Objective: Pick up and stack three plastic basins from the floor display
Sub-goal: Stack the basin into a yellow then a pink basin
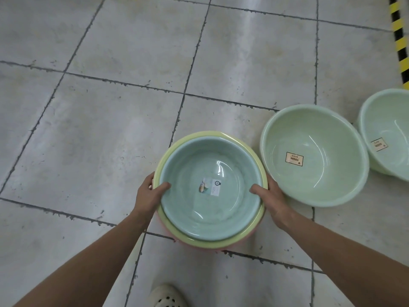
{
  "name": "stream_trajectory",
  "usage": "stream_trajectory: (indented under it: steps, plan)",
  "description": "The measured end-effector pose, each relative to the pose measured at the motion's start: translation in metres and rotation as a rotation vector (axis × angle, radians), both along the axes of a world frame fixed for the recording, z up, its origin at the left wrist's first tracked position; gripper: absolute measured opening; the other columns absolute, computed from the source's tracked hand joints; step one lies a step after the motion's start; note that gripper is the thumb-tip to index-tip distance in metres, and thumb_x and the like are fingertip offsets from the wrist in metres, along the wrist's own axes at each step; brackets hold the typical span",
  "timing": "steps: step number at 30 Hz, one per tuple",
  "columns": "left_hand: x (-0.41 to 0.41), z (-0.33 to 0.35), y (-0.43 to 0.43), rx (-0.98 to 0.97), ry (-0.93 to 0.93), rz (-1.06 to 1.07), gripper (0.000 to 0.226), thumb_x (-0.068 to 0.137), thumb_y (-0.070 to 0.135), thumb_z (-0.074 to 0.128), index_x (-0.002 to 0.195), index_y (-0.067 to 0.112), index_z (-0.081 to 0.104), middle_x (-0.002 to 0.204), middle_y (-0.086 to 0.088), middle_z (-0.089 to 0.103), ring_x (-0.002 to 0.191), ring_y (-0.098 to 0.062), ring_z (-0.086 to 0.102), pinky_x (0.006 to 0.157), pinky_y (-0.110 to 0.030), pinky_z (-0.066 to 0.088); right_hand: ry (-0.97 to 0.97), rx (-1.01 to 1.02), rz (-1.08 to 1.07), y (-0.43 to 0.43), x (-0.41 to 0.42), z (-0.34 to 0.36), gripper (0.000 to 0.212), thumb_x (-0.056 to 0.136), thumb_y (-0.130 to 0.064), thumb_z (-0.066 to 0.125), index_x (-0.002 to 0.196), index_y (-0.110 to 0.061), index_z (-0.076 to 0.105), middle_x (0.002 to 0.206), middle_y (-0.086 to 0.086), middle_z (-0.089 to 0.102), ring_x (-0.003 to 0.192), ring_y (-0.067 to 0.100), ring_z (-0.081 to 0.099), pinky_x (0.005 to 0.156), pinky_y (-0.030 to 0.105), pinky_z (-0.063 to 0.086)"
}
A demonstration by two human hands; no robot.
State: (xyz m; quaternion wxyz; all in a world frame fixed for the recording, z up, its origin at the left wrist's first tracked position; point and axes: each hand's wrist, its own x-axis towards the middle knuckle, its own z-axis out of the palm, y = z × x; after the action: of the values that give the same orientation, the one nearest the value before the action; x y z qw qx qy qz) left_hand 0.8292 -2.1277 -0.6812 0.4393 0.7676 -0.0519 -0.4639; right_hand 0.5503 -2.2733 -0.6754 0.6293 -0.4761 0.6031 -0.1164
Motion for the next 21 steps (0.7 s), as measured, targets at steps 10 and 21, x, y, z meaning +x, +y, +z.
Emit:
stream_trajectory:
  steps: [10,21]
  plan:
    - [0.011,0.010,-0.012,-0.042,0.010,-0.005,0.032,0.088,0.005,0.066,0.115,0.021,0.070,0.102,-0.005,0.073,0.085,-0.023,0.071,0.055,-0.022,0.057,-0.001,-0.045,-0.072,-0.006,0.015,0.008,0.055,0.072,-0.016,0.064,0.120,-0.042,0.066,0.104,-0.008,0.073,0.095,0.007,0.069,0.077,0.027,0.052]
    - [0.032,0.141,-0.067,-0.050,0.027,-0.171,0.041,0.083,0.007,0.069,0.118,0.028,0.073,0.106,-0.003,0.077,0.091,-0.024,0.075,0.064,-0.027,0.059,-0.024,0.036,-0.217,-0.014,0.007,0.136,0.046,0.085,-0.005,0.060,0.110,-0.044,0.068,0.094,-0.011,0.074,0.092,0.015,0.069,0.071,0.030,0.052]
